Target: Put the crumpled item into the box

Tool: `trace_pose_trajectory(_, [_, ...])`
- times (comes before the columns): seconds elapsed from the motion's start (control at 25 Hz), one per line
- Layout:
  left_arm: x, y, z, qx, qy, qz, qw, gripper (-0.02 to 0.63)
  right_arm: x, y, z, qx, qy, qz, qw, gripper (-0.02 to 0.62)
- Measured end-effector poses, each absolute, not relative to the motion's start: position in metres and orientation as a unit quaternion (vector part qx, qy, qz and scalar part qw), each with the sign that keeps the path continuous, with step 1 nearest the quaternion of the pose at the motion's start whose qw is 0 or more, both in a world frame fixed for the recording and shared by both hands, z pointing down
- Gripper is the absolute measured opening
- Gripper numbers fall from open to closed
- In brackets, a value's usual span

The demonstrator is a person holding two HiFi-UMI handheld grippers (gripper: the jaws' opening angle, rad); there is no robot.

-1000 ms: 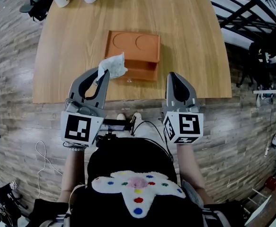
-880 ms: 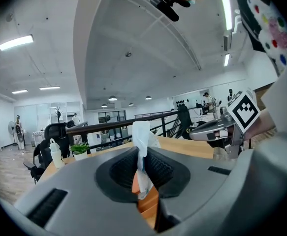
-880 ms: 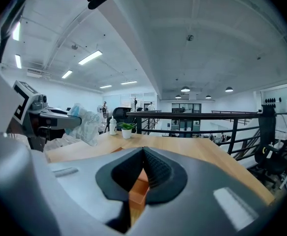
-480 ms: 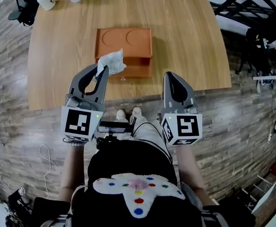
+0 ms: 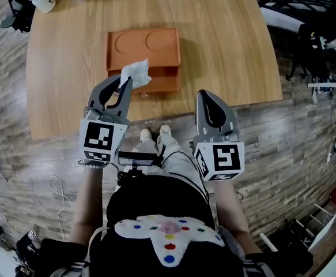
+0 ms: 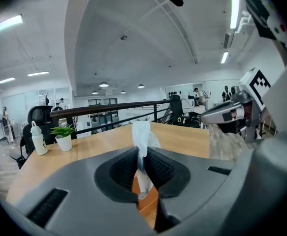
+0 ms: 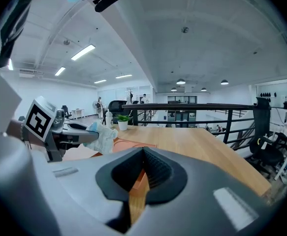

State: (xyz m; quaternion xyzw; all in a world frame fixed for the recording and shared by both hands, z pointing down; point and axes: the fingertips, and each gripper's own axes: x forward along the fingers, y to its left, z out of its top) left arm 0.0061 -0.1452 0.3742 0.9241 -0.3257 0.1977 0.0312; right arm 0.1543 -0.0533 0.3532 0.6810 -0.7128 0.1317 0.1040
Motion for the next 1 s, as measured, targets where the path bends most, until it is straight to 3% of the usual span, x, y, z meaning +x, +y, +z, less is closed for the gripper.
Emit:
trace_pose_trajectory(0.56, [0.017, -0.161, 0.459, 0.902, -0.281, 0.32, 0.072, 0.041, 0.159, -0.05, 0.379, 0.687, -0.699, 0.165, 0.108, 0.009])
trace_pose_trajectory(1.0, [0.027, -0.159, 0.493, 0.88, -0.237, 0.406, 0.064, 0.04, 0.167, -0.046, 0.387, 0.694, -0.689, 0.177, 0.109, 0.009])
